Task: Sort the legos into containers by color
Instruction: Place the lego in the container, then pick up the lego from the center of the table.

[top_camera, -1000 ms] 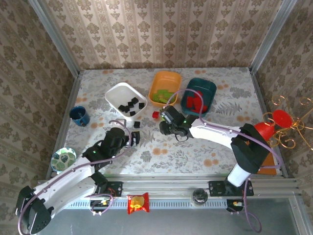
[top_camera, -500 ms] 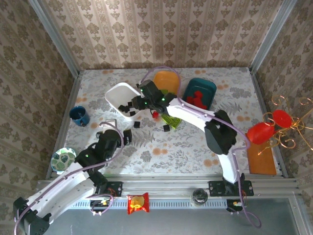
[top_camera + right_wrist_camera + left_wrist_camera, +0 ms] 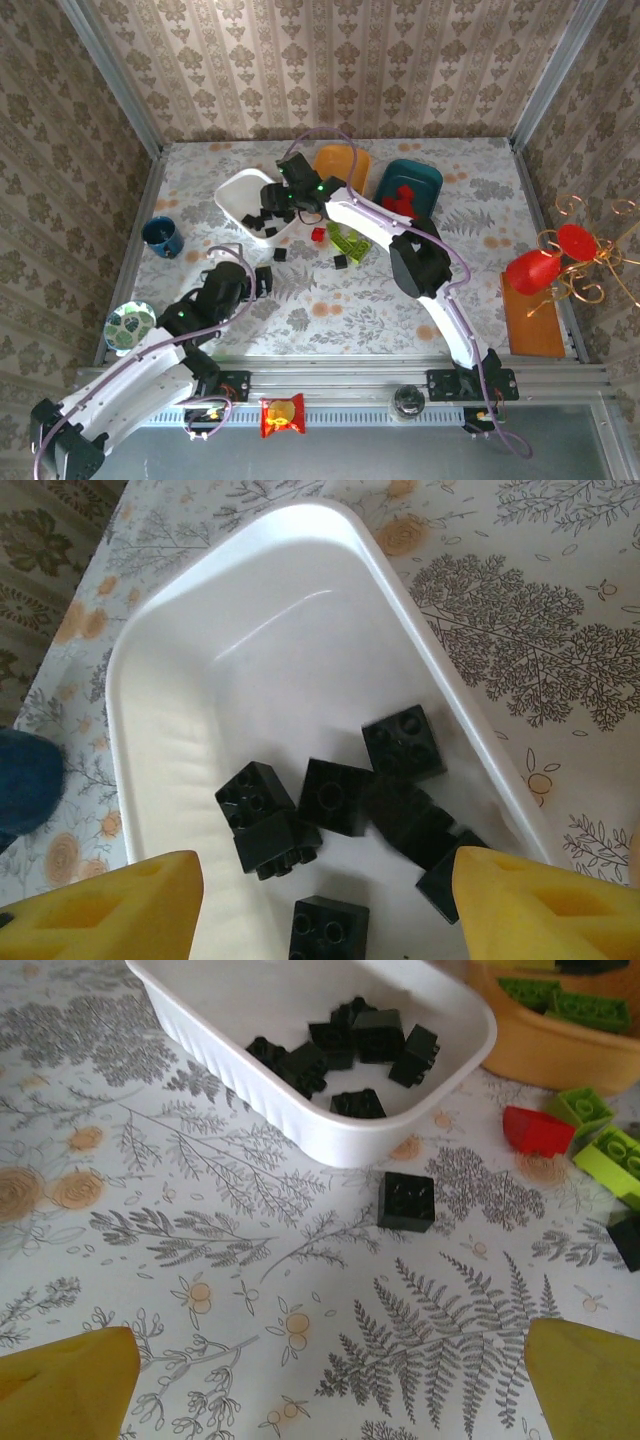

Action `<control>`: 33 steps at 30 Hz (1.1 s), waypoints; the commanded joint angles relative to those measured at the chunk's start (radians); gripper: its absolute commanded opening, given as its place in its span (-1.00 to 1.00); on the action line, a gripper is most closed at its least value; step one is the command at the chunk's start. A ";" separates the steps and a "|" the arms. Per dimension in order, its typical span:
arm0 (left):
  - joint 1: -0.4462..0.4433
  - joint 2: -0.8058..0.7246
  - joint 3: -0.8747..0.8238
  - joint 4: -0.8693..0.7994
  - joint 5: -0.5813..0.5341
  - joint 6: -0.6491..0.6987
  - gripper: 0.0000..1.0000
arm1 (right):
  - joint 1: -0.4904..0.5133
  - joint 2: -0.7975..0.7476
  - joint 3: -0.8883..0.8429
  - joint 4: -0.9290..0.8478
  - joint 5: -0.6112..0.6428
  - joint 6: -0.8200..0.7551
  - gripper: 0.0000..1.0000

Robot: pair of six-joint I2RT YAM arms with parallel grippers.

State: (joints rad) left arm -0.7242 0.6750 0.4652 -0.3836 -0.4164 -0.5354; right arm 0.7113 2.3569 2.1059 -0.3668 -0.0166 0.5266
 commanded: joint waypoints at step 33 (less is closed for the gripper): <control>0.021 1.047 0.570 0.284 0.379 0.191 0.43 | -0.059 -1.186 -1.281 0.155 0.259 0.111 0.39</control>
State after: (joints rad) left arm -0.7227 1.6730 0.9855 -0.1162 -0.0124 -0.3790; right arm 0.6537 1.2186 0.8528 -0.1902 0.1967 0.6098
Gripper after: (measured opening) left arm 0.718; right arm 0.692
